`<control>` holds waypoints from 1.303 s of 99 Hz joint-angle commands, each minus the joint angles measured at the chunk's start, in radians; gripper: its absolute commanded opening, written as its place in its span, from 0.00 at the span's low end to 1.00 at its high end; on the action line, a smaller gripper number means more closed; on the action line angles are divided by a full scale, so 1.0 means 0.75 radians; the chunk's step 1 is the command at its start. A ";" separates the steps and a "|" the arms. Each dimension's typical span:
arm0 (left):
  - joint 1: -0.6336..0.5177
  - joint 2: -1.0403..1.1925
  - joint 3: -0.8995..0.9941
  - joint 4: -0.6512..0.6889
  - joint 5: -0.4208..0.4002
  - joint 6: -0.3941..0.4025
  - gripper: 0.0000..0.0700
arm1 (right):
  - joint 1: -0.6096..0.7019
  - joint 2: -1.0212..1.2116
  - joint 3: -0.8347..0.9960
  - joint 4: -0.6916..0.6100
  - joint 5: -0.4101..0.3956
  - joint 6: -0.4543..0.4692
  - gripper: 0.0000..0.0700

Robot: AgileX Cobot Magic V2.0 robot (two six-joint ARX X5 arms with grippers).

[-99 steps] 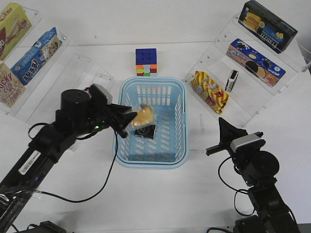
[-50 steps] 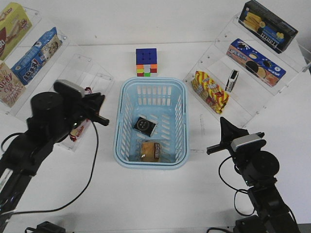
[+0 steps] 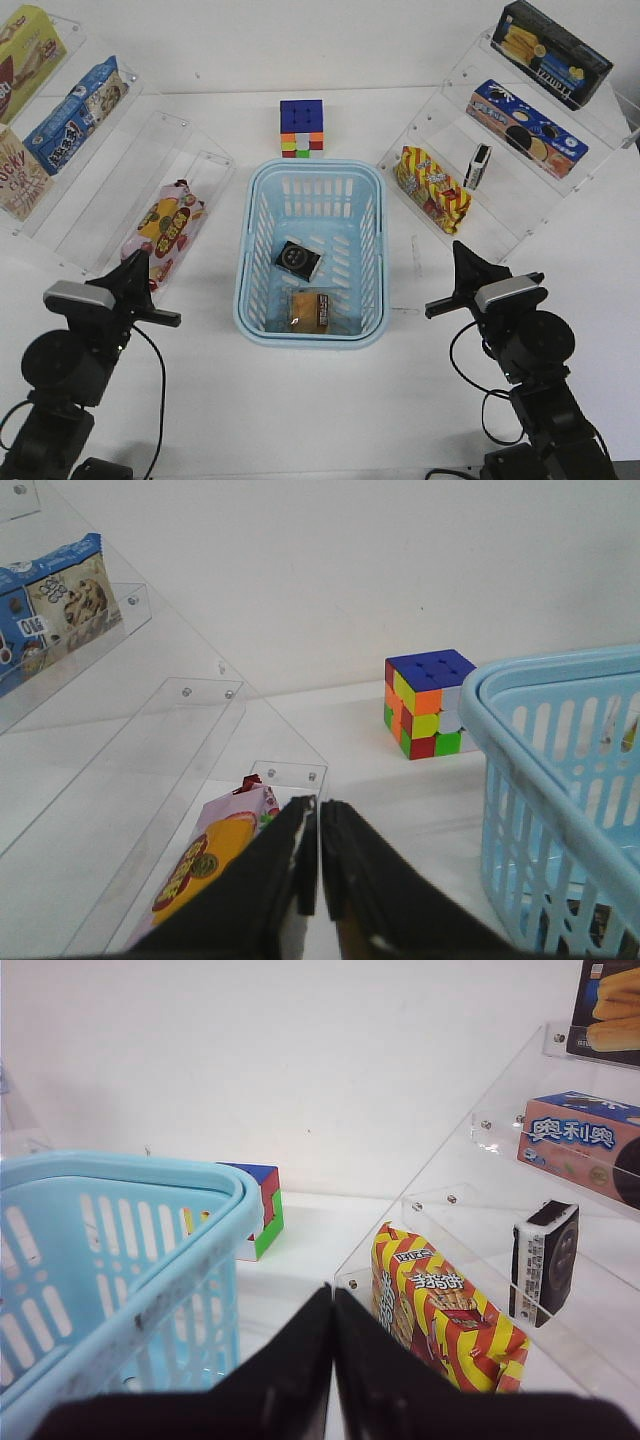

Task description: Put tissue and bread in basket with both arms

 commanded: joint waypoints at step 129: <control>0.278 -0.826 -0.782 -0.038 0.075 -0.101 0.00 | 0.003 0.004 0.015 0.026 0.002 0.012 0.00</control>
